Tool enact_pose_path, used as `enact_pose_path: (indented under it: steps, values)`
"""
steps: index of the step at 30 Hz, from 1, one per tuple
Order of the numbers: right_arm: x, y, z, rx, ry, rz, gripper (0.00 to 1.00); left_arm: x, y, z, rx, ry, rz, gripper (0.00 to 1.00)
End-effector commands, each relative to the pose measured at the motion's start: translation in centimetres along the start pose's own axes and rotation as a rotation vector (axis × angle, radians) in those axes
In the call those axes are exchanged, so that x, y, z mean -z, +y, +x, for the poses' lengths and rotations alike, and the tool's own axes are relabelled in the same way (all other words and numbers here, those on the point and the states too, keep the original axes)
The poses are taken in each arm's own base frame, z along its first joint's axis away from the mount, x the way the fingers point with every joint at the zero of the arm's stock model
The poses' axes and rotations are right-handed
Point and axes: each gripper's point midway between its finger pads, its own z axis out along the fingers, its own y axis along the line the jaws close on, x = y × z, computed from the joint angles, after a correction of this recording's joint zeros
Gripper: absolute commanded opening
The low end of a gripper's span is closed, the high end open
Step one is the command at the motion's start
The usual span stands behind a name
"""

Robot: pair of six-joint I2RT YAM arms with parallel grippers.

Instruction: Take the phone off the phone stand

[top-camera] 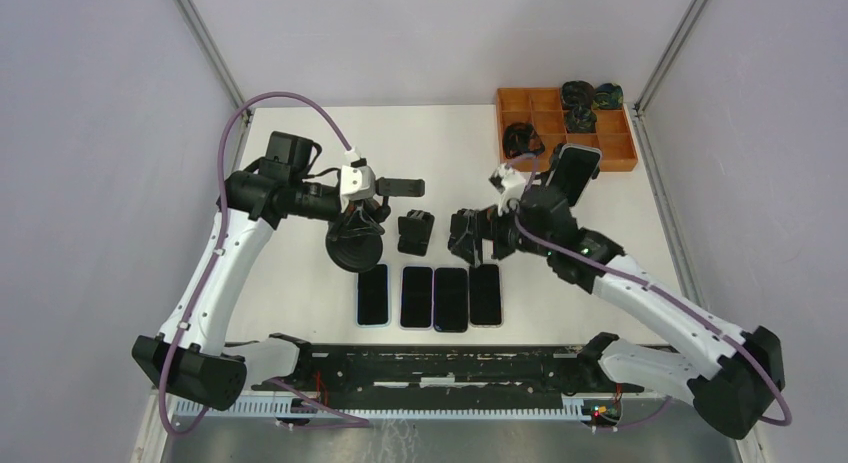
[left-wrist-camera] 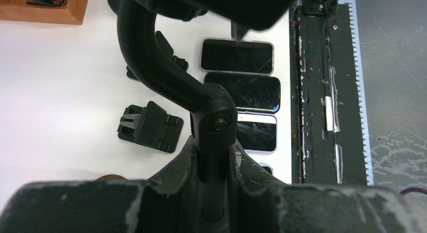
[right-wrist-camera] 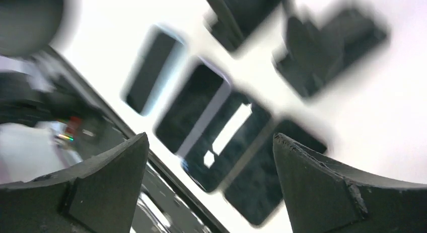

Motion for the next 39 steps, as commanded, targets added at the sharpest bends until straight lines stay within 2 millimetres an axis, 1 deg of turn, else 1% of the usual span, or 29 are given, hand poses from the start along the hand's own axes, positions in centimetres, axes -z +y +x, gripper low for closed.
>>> enact_pose_path:
  steps: [1, 3, 5, 9, 11, 14, 18, 22, 25, 27, 31, 33, 34, 36, 37, 39]
  values:
    - [7.2, 9.8, -11.2, 0.191, -0.289, -0.326, 0.98, 0.4, 0.1, -2.8, -0.066, -0.093, 0.008, 0.02]
    - [9.0, 13.2, -13.0, 0.222, -0.327, -0.477, 0.98, 0.4, -0.2, -2.7, -0.071, -0.094, 0.019, 0.02]
    - [10.2, 15.3, -14.8, 0.248, -0.355, -0.559, 0.98, 0.4, -0.5, -2.6, -0.077, -0.090, 0.034, 0.02]
    - [11.6, 18.4, -17.0, 0.267, -0.385, -0.706, 0.98, 0.5, -1.0, -2.0, -0.079, -0.070, 0.045, 0.02]
    - [11.8, 19.3, -17.8, 0.262, -0.398, -0.755, 0.98, 0.5, -1.2, -1.6, -0.089, -0.057, 0.043, 0.02]
    - [11.3, 19.9, -18.3, 0.263, -0.384, -0.771, 0.98, 0.6, -1.5, -1.1, -0.106, -0.043, 0.042, 0.02]
    - [10.1, 20.6, -17.7, 0.263, -0.347, -0.790, 0.98, 0.5, -1.6, -0.7, -0.113, -0.032, 0.050, 0.02]
    - [9.3, 21.2, -17.3, 0.269, -0.331, -0.809, 0.98, 0.5, -1.8, -0.2, -0.117, -0.014, 0.067, 0.02]
    - [9.0, 21.7, -17.2, 0.277, -0.322, -0.831, 0.91, 0.5, -2.2, 0.6, -0.122, 0.014, 0.092, 0.02]
    - [8.8, 21.9, -17.2, 0.279, -0.309, -0.843, 0.83, 0.5, -2.6, 1.3, -0.116, 0.040, 0.112, 0.02]
    - [8.3, 22.4, -16.8, 0.285, -0.278, -0.865, 0.72, 0.5, -3.1, 2.3, -0.093, 0.076, 0.148, 0.02]
    - [8.1, 22.6, -16.5, 0.288, -0.264, -0.878, 0.63, 0.6, -3.1, 2.1, -0.091, 0.072, 0.148, 0.02]
    - [8.0, 22.8, -16.3, 0.290, -0.258, -0.885, 0.56, 0.6, -3.0, 2.0, -0.093, 0.070, 0.143, 0.02]
    - [8.0, 22.9, -16.0, 0.293, -0.246, -0.894, 0.46, 0.6, -2.8, 1.7, -0.097, 0.061, 0.133, 0.02]
    - [8.0, 22.9, -15.9, 0.292, -0.240, -0.893, 0.45, 0.6, -2.6, 1.5, -0.099, 0.058, 0.127, 0.02]
    - [7.9, 22.6, -15.6, 0.304, -0.229, -0.885, 0.50, 0.6, -2.4, 1.3, -0.105, 0.053, 0.115, 0.02]
